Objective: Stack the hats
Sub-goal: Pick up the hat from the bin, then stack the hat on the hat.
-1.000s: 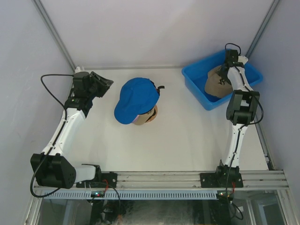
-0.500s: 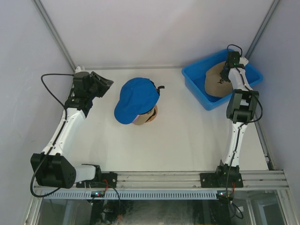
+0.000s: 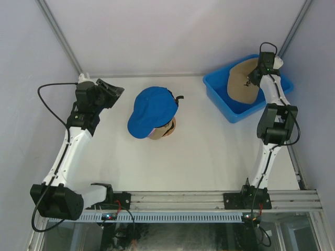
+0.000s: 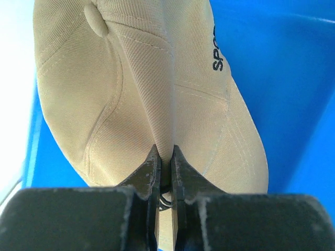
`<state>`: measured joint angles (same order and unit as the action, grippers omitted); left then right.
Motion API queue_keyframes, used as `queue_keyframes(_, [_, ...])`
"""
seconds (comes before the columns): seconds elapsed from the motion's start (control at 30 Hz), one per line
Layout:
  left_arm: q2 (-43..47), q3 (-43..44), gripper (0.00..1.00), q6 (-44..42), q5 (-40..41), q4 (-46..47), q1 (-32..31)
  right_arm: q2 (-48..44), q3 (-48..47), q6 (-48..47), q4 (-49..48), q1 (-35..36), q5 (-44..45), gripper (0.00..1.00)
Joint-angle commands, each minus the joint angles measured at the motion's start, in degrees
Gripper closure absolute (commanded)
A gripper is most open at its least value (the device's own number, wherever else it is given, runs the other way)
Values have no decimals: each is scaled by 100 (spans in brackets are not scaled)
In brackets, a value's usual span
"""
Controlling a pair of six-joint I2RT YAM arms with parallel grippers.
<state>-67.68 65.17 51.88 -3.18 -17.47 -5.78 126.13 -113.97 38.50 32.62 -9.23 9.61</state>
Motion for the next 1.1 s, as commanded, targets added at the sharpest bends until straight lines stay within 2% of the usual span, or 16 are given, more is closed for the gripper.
queue_keyframes(0.0, [419, 377, 55, -55, -79, 8, -45, -1095, 163, 284, -643, 51, -71, 100])
queue_keyframes(0.2, [968, 267, 54, -90, -262, 42, -56, -1964, 507, 566, -702, 157, -153, 100])
queue_keyframes(0.37, [1411, -58, 54, -41, -498, 349, -171, -2803, 1014, 881, -758, 624, -93, 100])
queue_keyframes(0.5, [1564, -291, 53, -88, -683, 654, -522, -3495, 1534, 1195, -821, 1313, 238, 100])
queue_keyframes(0.67, [1588, -434, 52, -275, -711, 816, -1286, -4211, 2124, 1795, -1031, 2549, 789, 100])
queue_keyframes(0.77, [1612, -492, 52, -384, -635, 850, -1726, -4439, 2159, 2166, -911, 3193, 1069, 100])
queue_keyframes(1.07, [1954, -791, 51, -507, -363, 830, -2373, -4743, 2010, 3159, -590, 4567, 1442, 100])
